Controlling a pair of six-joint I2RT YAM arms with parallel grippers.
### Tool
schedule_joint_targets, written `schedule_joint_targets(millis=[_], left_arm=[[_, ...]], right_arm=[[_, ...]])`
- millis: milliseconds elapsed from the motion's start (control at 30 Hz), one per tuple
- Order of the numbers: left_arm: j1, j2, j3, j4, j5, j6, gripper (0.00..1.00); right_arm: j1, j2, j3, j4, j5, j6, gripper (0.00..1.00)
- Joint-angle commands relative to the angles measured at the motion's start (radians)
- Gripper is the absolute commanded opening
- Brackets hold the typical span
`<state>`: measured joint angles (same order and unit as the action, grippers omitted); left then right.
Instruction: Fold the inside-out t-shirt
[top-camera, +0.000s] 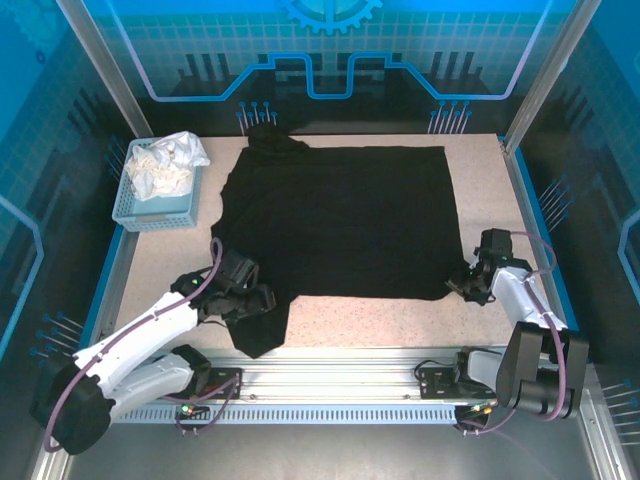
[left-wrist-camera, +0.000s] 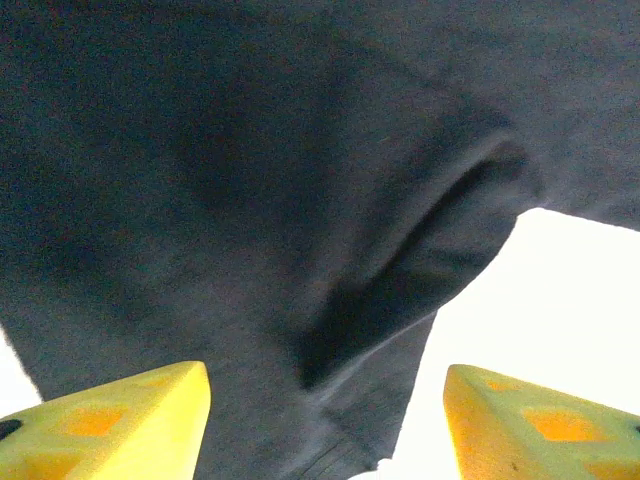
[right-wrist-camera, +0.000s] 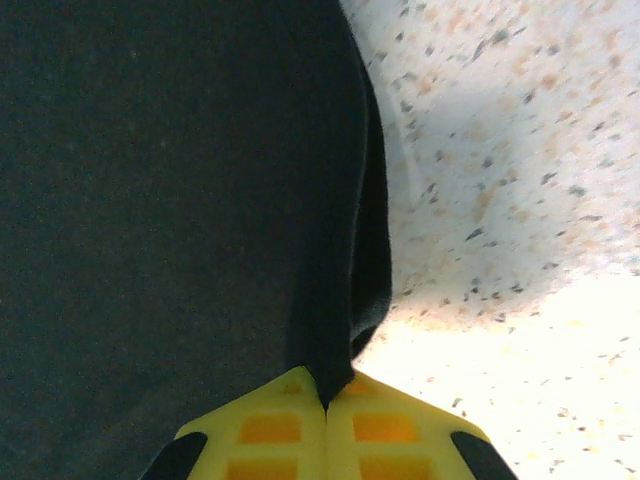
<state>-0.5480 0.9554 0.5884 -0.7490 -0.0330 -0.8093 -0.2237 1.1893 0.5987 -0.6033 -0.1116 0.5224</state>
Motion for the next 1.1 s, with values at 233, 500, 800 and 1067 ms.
schedule_joint_targets(millis=[233, 500, 800, 1067], left_arm=[[-0.077, -0.030, -0.058, -0.284, -0.028, -0.301, 0.59], [-0.082, 0.046, -0.121, -0.192, 0.017, -0.315, 0.55], [-0.082, 0.199, -0.147, -0.012, 0.052, -0.221, 0.43], [-0.082, 0.181, -0.177, 0.041, 0.041, -0.194, 0.18]], right_arm=[[-0.010, -0.028, -0.020, 0.067, -0.161, -0.034, 0.00], [-0.011, -0.039, -0.040, 0.081, -0.173, -0.044, 0.00], [-0.011, -0.061, -0.040, 0.059, -0.156, -0.049, 0.00], [-0.018, -0.098, -0.044, 0.019, -0.111, -0.045, 0.00]])
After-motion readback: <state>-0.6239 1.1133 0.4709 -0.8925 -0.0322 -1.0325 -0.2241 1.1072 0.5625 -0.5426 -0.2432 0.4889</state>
